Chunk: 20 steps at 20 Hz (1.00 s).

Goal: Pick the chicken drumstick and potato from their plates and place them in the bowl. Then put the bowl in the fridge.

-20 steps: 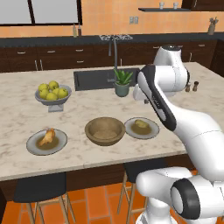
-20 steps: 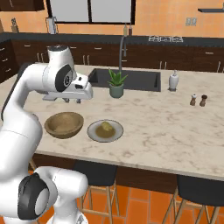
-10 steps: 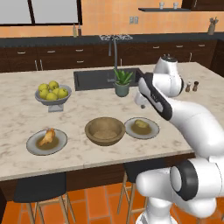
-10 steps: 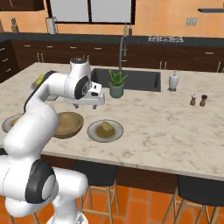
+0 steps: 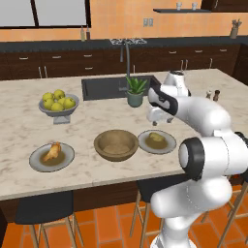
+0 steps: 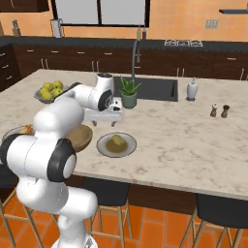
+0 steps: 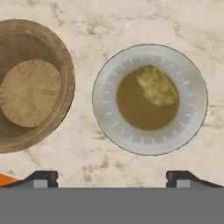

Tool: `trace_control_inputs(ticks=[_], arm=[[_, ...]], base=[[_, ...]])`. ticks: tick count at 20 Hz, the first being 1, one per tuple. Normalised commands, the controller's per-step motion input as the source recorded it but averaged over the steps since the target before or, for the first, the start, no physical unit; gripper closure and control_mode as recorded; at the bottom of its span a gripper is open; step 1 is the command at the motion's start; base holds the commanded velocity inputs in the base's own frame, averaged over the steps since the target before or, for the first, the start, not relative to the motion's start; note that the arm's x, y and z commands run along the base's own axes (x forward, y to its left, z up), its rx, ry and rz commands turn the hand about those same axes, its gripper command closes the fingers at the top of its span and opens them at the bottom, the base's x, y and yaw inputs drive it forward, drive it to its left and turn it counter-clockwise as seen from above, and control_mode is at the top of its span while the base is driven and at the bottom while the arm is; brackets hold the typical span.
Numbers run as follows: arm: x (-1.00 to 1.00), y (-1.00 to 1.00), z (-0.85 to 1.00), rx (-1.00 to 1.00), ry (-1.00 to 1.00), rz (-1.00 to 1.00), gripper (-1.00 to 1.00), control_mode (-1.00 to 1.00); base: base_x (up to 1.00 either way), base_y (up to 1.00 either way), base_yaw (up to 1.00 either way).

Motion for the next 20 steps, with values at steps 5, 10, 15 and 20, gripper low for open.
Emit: trace_control_inputs(ticks=[5,10,15,20], arm=[[0.65,-0.20,-0.56,0.00,0.03,0.03,-1.00,-1.00],[0.46,-0.29,-0.44,0.00,0.02,0.08,-1.00,-1.00],[0.52,0.00,-0.60,0.00,0.00,0.02,-1.00,-1.00],[0.40,0.00,-0.58,0.00,0.03,0.02,-1.00,-1.00]], base=[[0.00,0.00,0.00],[0.00,0.00,0.00],[0.00,0.00,0.00],[0.00,0.00,0.00]])
